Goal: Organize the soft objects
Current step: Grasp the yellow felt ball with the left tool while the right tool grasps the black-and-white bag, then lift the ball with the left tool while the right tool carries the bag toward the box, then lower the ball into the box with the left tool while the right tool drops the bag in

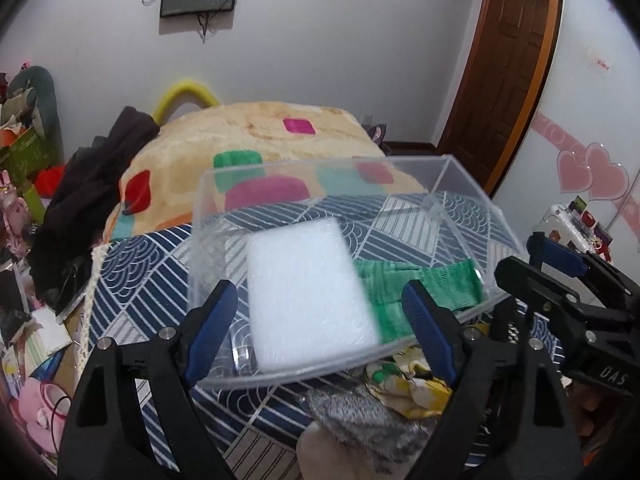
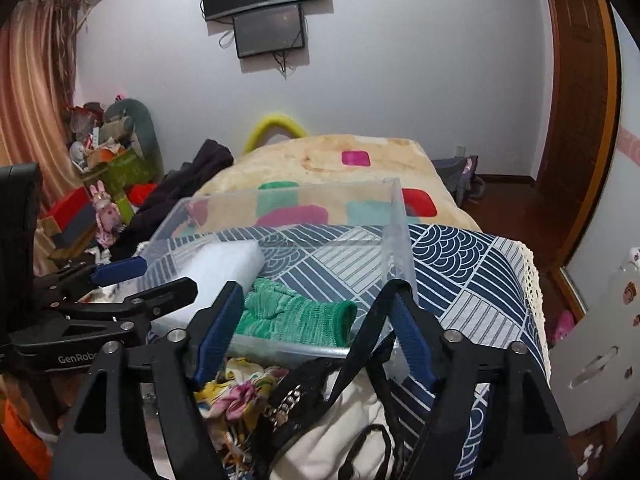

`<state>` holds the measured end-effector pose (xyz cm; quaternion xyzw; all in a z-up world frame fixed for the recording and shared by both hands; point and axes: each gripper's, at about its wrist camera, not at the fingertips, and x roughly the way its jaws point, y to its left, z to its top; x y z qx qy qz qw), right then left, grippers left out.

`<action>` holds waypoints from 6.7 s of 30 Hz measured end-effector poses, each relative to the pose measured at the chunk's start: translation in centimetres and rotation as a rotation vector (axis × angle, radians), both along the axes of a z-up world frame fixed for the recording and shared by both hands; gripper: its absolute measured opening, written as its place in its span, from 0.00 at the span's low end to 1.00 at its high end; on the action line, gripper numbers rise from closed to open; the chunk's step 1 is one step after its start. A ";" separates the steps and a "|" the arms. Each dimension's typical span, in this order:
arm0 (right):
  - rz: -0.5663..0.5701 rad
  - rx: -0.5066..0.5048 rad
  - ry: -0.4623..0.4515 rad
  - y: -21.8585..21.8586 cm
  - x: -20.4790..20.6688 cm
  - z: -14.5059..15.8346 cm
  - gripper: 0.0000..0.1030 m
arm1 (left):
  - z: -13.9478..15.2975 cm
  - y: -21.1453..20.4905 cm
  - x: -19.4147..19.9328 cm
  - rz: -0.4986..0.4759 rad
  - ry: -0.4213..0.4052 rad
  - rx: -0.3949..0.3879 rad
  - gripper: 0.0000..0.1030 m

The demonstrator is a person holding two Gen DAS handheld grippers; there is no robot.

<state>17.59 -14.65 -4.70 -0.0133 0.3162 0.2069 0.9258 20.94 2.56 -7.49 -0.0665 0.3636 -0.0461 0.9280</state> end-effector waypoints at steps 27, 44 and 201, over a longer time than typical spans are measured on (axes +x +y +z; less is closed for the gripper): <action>0.048 -0.095 0.098 -2.0 -5.5 -5.4 0.82 | -4.1 5.7 -12.7 0.125 0.009 0.107 0.96; 0.102 -0.028 0.159 -3.0 -5.9 -6.5 0.30 | -8.0 5.3 -12.8 0.140 0.089 0.080 0.42; 0.181 -0.031 -0.003 0.5 0.1 0.2 0.75 | 2.1 -0.2 -4.1 0.004 -0.153 0.090 0.89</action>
